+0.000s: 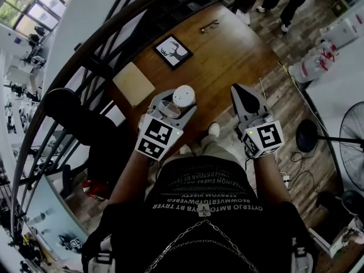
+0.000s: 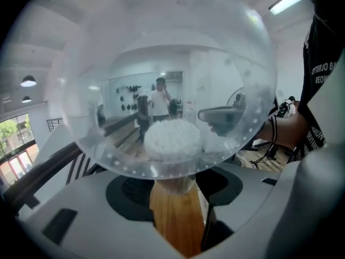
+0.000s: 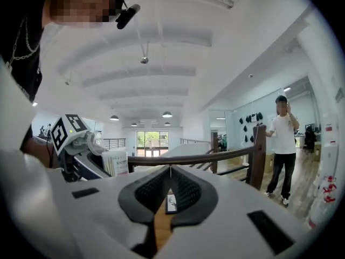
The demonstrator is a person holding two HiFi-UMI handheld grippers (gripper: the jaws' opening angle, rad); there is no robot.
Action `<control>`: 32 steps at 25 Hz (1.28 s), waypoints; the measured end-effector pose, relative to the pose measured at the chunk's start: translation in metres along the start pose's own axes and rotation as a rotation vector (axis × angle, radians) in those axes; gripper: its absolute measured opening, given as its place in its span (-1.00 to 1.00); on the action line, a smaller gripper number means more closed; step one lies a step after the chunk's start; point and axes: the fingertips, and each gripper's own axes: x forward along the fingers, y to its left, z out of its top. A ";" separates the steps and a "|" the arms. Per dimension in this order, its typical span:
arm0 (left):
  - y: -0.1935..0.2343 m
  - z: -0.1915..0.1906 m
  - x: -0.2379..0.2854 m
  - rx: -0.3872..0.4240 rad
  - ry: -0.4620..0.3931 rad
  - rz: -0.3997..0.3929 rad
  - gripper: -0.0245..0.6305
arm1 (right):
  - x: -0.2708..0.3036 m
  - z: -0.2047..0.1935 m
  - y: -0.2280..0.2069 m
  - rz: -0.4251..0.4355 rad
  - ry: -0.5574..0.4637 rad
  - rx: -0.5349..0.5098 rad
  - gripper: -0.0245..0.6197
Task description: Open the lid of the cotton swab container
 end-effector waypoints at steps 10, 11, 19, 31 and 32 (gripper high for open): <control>0.016 0.026 -0.028 0.003 -0.134 0.092 -0.13 | -0.003 0.012 -0.022 -0.079 -0.001 -0.027 -0.88; 0.017 0.027 -0.029 0.004 -0.132 0.092 -0.13 | -0.002 0.013 -0.023 -0.079 0.001 -0.030 -0.88; 0.020 0.031 -0.040 0.005 -0.143 0.109 -0.13 | -0.001 0.022 -0.018 -0.077 -0.004 -0.053 -0.88; 0.022 0.032 -0.048 0.024 -0.147 0.123 -0.14 | 0.001 0.029 -0.006 -0.052 -0.015 -0.065 -0.88; 0.022 0.032 -0.049 0.026 -0.148 0.122 -0.13 | 0.001 0.029 -0.004 -0.049 -0.015 -0.064 -0.88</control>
